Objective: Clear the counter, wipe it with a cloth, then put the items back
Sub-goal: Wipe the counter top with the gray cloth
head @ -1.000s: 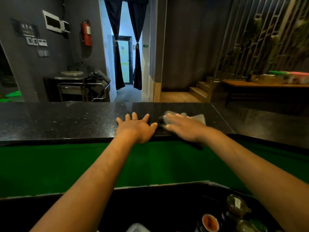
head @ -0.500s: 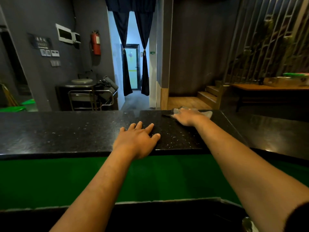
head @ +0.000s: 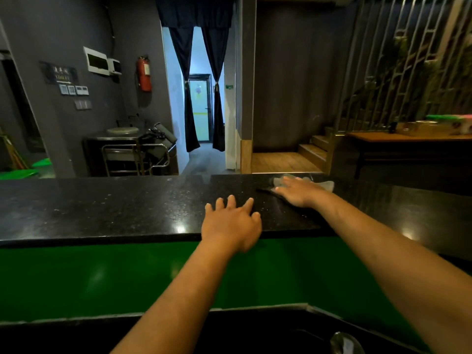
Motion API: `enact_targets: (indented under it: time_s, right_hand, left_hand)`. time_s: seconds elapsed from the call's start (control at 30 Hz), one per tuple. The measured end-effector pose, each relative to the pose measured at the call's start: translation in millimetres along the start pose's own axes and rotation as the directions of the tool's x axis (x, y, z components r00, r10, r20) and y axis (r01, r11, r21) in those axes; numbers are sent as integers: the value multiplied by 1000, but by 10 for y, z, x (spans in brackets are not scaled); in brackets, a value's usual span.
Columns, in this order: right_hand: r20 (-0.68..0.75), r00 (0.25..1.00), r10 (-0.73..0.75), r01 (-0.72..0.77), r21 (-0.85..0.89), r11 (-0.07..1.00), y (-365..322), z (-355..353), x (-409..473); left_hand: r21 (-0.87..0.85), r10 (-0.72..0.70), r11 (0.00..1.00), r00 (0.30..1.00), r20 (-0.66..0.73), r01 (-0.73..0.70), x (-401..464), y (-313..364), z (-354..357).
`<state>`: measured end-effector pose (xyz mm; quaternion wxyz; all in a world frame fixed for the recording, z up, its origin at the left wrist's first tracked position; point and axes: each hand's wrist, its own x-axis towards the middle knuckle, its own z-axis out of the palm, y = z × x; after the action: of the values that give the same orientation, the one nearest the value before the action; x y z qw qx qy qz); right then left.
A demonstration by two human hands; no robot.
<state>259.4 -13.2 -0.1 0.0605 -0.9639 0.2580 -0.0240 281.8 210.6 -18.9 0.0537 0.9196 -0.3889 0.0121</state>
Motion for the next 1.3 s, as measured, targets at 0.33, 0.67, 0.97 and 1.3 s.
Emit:
enact_targets:
  time_s: [0.33,0.67,0.97,1.3]
  right_hand:
    - [89,967,-240,227,137,964,90,-22,251]
    - [61,944,-324,325,-5,946,-298,-41,-129]
    - [94,942,-322,309,131,942,41,-66,-751]
    - [-3,940,-341,339,126,932,-551,108,-1022]
  left_hand:
    - [45,-48,997,989,-137,55,93,54,128]
    - [-44,-78,996,981,-176,72,52,66,92]
    - [-362,-99,932,977,-190,24,-99,71,-109]
    - [-270,-81,963,955,-284,2,-90,87,-13]
